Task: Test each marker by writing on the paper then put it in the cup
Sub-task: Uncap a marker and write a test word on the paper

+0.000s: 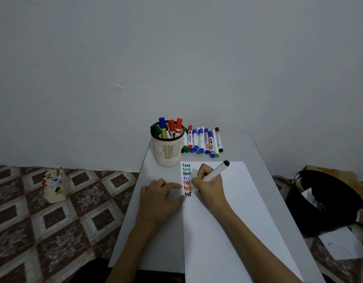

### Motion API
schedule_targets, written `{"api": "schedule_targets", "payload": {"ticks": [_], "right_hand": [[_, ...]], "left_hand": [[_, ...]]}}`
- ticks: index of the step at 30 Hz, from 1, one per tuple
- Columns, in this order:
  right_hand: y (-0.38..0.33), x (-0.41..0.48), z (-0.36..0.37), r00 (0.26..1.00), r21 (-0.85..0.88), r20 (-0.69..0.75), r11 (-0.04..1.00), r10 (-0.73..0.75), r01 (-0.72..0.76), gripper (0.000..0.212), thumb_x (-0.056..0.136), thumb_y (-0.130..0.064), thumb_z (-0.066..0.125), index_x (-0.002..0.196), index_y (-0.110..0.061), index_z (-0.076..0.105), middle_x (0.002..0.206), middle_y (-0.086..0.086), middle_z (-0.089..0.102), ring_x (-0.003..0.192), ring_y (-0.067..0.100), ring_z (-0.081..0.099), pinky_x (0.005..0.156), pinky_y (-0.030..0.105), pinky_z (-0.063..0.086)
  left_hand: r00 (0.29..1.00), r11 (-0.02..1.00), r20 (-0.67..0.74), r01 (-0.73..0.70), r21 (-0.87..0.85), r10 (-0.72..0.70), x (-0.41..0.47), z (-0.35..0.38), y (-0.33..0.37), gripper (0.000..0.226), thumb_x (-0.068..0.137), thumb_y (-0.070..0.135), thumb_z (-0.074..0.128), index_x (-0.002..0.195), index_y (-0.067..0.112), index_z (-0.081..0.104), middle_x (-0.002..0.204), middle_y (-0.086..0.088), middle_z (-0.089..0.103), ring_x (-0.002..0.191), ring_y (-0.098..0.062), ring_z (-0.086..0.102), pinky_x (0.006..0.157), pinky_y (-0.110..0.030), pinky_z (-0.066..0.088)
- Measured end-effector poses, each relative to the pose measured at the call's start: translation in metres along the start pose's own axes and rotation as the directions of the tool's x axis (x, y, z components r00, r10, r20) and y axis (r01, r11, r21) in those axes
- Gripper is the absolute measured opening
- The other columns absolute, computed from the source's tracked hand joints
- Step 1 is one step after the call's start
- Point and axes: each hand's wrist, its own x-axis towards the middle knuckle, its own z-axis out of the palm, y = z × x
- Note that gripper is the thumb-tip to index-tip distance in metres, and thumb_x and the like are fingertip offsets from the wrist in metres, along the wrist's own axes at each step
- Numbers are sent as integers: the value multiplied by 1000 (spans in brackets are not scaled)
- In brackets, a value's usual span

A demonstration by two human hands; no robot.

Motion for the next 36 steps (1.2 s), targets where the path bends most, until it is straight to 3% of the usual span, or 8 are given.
{"api": "schedule_targets", "payload": {"ticks": [5, 9, 18, 20, 23, 27, 31, 36], "right_hand": [[0, 0, 3, 1000, -62, -20, 998, -5, 4, 30, 85, 2, 64, 69, -11, 42, 80, 2, 68, 70, 19, 70, 57, 17, 53], [1, 1, 1, 1000, -16, -27, 1000, -11, 11, 30, 85, 6, 61, 69, -9, 41, 69, -4, 65, 66, 18, 70, 57, 18, 54], [4, 3, 0, 1000, -33, 24, 999, 13, -12, 29, 84, 5, 63, 69, -7, 41, 85, 15, 68, 78, 28, 71, 63, 26, 58], [3, 3, -4, 1000, 78, 2, 997, 2, -2, 29, 83, 6, 63, 69, -7, 41, 76, 24, 59, 68, 32, 65, 64, 38, 59], [-2, 3, -13, 999, 401, -43, 916, 18, 1, 27, 82, 0, 69, 72, -9, 45, 61, 13, 47, 48, 18, 44, 48, 26, 47], [-5, 6, -18, 998, 581, 21, 812, 54, -56, 16, 82, 1, 67, 74, -8, 56, 66, 9, 57, 60, 19, 52, 56, 24, 51], [-4, 7, -20, 984, 733, 158, 658, 86, -175, 16, 88, 3, 49, 87, -1, 65, 95, 23, 69, 86, 34, 68, 63, 35, 60], [-5, 8, -21, 982, 620, 187, 776, 1, -118, 4, 76, 2, 55, 77, -1, 54, 77, 18, 58, 57, 24, 60, 46, 27, 49]], "left_hand": [[1000, 1000, 8, 0, -5, 1, -1, 0, 0, 56, 69, 69, 39, 105, 35, 66, 88, 11, 56, 80, -8, 47, 76, -28, 29], [1000, 1000, 5, 1, -8, -1, 0, 0, -1, 55, 69, 69, 40, 105, 36, 66, 87, 11, 57, 80, -8, 47, 77, -30, 31], [999, 999, 10, -30, -15, 30, -1, 1, -1, 47, 74, 57, 39, 105, 32, 65, 82, 11, 52, 77, -9, 46, 74, -31, 31], [999, 994, -19, -40, -99, 39, -1, 2, -2, 44, 79, 41, 34, 109, 25, 63, 82, 8, 54, 76, -11, 48, 72, -34, 36], [999, 956, -44, -19, -292, 6, -1, 1, -2, 39, 88, 22, 33, 123, 26, 49, 92, 5, 57, 87, -9, 53, 81, -32, 45], [999, 922, -44, 7, -386, -26, -2, -4, -2, 51, 92, 13, 48, 136, 30, 30, 119, 9, 50, 110, -2, 49, 93, -14, 36], [988, 855, -46, 103, -508, -146, -2, -12, 1, 57, 79, 7, 71, 125, 26, 44, 99, 10, 61, 93, 2, 59, 81, -9, 46], [990, 850, -72, 63, -523, -118, -4, -16, 2, 30, 78, 9, 72, 98, 29, 63, 93, 14, 68, 89, 0, 62, 78, -18, 50]]}}
